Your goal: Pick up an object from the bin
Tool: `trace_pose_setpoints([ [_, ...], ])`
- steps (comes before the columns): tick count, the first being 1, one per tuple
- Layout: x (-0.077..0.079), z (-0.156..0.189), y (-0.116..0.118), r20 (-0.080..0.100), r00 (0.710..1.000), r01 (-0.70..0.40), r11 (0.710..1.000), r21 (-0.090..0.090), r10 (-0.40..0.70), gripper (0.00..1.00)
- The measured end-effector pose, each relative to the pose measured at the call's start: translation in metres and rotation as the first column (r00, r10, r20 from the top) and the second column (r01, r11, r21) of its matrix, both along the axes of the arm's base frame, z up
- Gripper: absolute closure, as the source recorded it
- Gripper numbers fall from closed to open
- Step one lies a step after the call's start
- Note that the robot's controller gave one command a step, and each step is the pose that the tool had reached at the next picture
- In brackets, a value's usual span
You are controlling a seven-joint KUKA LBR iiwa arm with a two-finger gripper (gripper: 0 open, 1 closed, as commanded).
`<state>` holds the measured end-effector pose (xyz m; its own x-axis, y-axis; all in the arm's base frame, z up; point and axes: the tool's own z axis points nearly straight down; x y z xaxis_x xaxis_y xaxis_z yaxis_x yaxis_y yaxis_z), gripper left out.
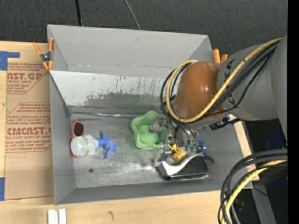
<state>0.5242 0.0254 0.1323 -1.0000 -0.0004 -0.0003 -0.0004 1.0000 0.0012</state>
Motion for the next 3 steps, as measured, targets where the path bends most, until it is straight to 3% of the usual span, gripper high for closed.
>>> trace_pose_setpoints([
  [1,0.020,-0.040,-0.004,0.004,0.997,0.074,0.997,0.001,-0.074,0.00],
  [2,0.029,-0.056,0.002,0.014,0.995,0.102,0.995,-0.002,-0.102,0.00],
  [3,0.031,-0.056,0.003,0.007,0.986,0.165,0.986,0.001,-0.165,0.00],
])
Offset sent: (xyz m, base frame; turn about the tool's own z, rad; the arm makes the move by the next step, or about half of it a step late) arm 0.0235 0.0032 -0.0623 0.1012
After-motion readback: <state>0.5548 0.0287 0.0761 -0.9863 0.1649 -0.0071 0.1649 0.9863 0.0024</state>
